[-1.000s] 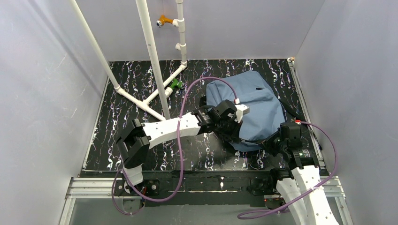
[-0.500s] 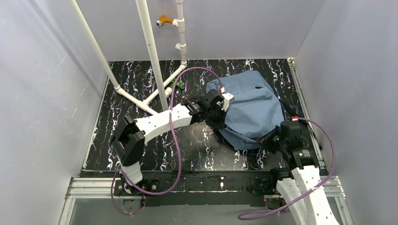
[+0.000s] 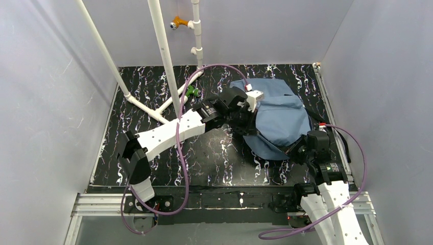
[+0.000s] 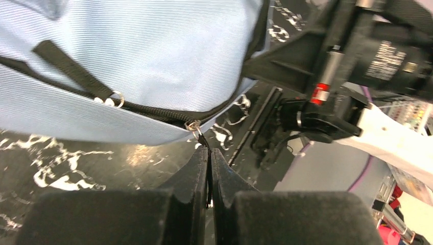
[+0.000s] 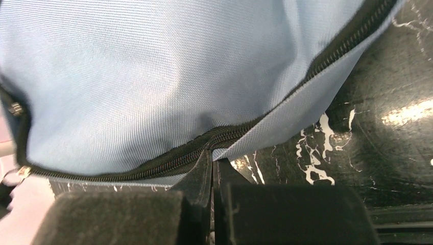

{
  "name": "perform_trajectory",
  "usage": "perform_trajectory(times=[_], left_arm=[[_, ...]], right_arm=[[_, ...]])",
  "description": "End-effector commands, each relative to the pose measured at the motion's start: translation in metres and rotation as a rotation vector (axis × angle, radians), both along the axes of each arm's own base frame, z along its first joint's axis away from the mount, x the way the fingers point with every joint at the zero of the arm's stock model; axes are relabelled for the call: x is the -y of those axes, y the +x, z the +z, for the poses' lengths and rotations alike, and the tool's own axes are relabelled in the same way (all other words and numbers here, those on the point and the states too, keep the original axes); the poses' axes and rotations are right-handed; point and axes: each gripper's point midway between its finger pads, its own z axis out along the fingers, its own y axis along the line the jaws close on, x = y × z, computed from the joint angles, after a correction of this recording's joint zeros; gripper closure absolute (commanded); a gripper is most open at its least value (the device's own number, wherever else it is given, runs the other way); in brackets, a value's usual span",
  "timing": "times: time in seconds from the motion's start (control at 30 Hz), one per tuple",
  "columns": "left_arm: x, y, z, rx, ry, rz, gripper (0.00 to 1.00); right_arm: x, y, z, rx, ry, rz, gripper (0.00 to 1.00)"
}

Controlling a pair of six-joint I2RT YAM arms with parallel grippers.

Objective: Pack the student bag
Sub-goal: Zip the student bag at the center of the board.

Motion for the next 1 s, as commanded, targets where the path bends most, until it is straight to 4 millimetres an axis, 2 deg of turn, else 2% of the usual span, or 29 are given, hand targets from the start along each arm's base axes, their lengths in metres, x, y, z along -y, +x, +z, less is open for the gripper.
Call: perform_trajectory(times=[0.0,0.07,0.17,0.33,0.37,0.4,0.47,0.5,0.53,0.6,0.63,0.77,0.87,0.97], left_arm=[[0.028,-0.049,0.064,-0.001,-0.159,-0.128,1.00],[0.038,-0.062,0.042,-0.073,-0.131,-0.147,1.00],[0.051,-0.079,0.020,-0.119,-0.102,-0.185,1.00],[0.058,-0.085,0.005,-0.146,-0.080,-0.196,1.00],[0.060,-0.088,0.000,-0.162,-0.074,-0.203,1.00],[0.066,-0.093,-0.010,-0.187,-0.064,-0.205,1.00],[0.082,-0.110,-0.016,-0.213,-0.065,-0.252,1.00],[0.099,-0.123,-0.018,-0.249,-0.093,-0.286,1.00],[0.107,-0.135,-0.021,-0.261,-0.091,-0.315,1.00],[0.115,-0.145,-0.022,-0.259,-0.089,-0.346,1.00],[0.107,-0.139,-0.019,-0.200,-0.069,-0.331,1.00],[0.061,-0.078,-0.019,-0.104,0.008,-0.194,1.00],[0.010,-0.025,-0.028,-0.073,0.104,-0.057,1.00],[-0.039,0.012,-0.042,-0.057,0.174,0.051,1.00]], right_arm=[[0.015,-0.001,0.008,0.018,-0.095,-0.004,0.99],[0.014,0.001,0.014,0.031,-0.098,0.009,0.99],[0.012,0.001,0.018,0.044,-0.092,0.024,0.99],[0.009,0.001,0.018,0.050,-0.080,0.037,0.99],[0.003,0.001,0.021,0.059,-0.052,0.059,0.99],[0.000,0.002,0.023,0.069,-0.042,0.067,0.99],[0.001,0.002,0.023,0.071,-0.045,0.065,0.99],[0.000,0.001,0.020,0.066,-0.041,0.068,0.99],[0.000,0.001,0.020,0.066,-0.041,0.069,0.99],[0.002,0.000,0.019,0.063,-0.052,0.069,0.99],[0.003,-0.001,0.018,0.057,-0.059,0.065,0.99],[0.007,-0.005,0.012,0.039,-0.077,0.054,0.99],[0.019,-0.010,0.005,-0.003,-0.118,-0.001,0.99],[0.030,-0.013,0.002,-0.033,-0.163,-0.048,0.99]])
